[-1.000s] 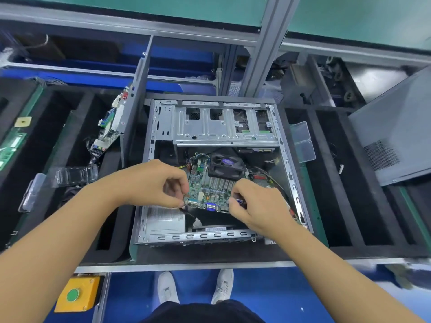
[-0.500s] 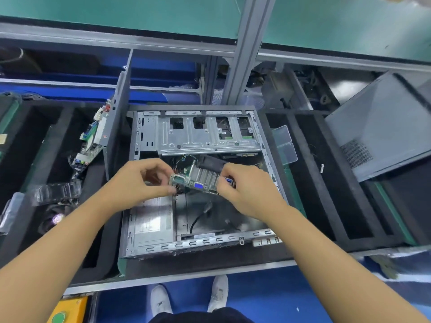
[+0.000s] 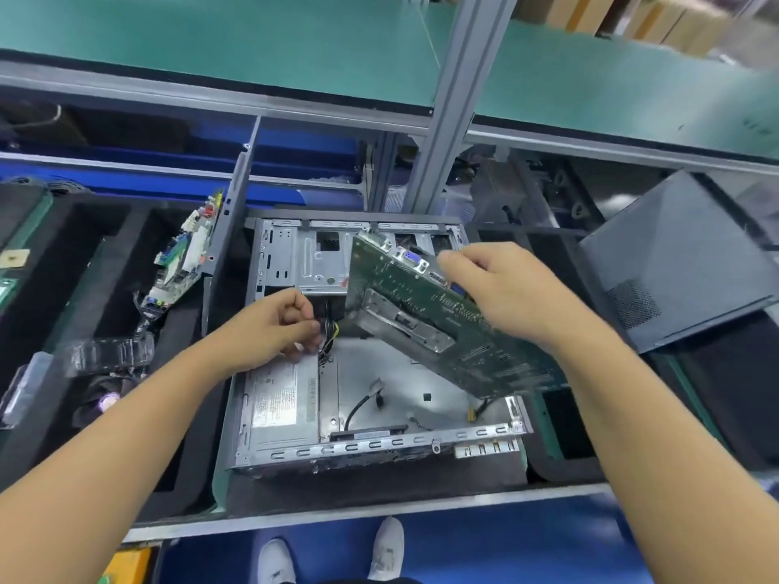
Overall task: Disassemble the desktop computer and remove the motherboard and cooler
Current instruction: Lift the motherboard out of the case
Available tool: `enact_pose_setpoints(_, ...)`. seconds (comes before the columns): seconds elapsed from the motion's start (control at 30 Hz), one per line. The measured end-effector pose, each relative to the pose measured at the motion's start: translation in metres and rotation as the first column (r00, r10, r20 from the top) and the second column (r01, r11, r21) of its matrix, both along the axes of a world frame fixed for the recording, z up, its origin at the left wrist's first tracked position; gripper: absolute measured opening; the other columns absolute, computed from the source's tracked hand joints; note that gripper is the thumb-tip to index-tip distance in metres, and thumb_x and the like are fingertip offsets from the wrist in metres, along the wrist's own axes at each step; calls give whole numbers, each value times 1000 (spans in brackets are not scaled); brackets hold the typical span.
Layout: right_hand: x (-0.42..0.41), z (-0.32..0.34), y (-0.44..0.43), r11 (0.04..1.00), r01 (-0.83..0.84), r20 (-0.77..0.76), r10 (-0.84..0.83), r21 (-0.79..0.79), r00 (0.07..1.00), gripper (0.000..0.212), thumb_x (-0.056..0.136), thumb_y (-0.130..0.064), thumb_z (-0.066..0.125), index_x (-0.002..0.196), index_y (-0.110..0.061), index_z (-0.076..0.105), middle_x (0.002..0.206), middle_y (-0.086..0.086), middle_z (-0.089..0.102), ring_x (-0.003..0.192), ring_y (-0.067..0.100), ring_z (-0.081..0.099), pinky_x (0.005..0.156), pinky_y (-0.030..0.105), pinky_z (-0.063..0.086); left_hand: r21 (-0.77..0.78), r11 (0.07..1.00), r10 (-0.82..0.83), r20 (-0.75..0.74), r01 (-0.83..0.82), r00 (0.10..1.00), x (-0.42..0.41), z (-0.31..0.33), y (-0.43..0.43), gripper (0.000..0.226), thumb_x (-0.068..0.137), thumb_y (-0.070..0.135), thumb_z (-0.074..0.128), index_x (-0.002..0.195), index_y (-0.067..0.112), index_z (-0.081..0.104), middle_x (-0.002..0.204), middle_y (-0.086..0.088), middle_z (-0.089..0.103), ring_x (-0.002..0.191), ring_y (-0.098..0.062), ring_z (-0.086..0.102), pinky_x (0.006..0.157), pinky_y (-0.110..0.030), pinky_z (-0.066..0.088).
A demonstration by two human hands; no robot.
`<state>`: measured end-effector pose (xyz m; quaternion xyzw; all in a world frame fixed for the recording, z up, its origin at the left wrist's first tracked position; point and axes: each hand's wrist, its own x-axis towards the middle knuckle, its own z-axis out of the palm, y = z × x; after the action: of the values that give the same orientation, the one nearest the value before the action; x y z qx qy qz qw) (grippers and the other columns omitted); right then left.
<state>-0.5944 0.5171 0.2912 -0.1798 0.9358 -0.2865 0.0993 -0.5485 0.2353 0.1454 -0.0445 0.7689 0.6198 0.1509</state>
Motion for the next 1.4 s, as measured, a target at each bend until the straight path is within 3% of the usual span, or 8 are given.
enact_pose_setpoints(0.17,-3,39,18,998,8,0,-8,-70,1000,41,96,-38,46,66,-17,28,57,-3,23,48,13,17,41,21,17,-124,992,0,6,1,1000,-10,1,7,8,95,14,63,94,10,56,80,-8,73,75,-25,73,55,-30,53)
enact_pose_setpoints(0.27,0,55,22,993,6,5,-5,-117,1000,40,95,-35,47,65,-18,28,64,5,22,54,18,18,46,34,16,-103,994,33,53,-28,998,-15,3,11,11,97,18,60,95,8,56,83,-6,74,70,-22,72,52,-30,53)
enact_pose_setpoints(0.53,12,66,14,975,-100,-209,57,-200,976,43,98,-37,53,62,-17,42,52,-11,33,45,5,27,45,13,25,347,897,119,409,-274,905,-23,25,19,64,98,64,36,117,9,61,111,-11,74,100,-29,71,75,-41,57)
enact_pose_setpoints(0.77,14,56,-4,989,-146,-356,123,-37,926,34,97,-50,45,67,-33,44,57,-8,50,52,7,42,53,29,33,592,684,149,458,-426,876,-39,50,19,87,75,87,45,119,13,62,120,-6,71,100,-25,69,78,-43,56)
enact_pose_setpoints(0.97,15,45,-2,990,-128,-417,140,56,898,31,96,-52,34,79,-31,48,71,-8,57,70,11,51,66,36,43,669,614,126,442,-420,888,-44,61,23,79,53,54,83,115,11,59,106,-6,72,87,-23,71,80,-40,56)
enact_pose_setpoints(1.1,18,46,11,971,-224,-363,241,88,900,38,91,-62,25,87,-31,48,77,-14,56,74,8,50,69,34,43,687,585,136,441,-431,887,-53,61,35,43,77,46,72,103,14,59,96,-8,71,83,-23,71,76,-39,57)
enact_pose_setpoints(1.27,20,56,47,918,-389,-155,396,75,905,28,97,-53,50,101,-26,51,84,-11,55,75,10,51,67,28,43,691,628,106,380,-358,919,-70,70,69,28,85,42,60,100,19,66,110,-7,68,88,-24,69,82,-40,57)
enact_pose_setpoints(1.4,22,60,80,898,-417,-82,430,139,899,22,93,-51,59,100,-34,47,86,-11,54,76,11,49,66,24,40,672,680,47,359,-294,932,-87,80,103,47,89,43,53,57,15,74,69,-4,72,54,-21,69,52,-32,57)
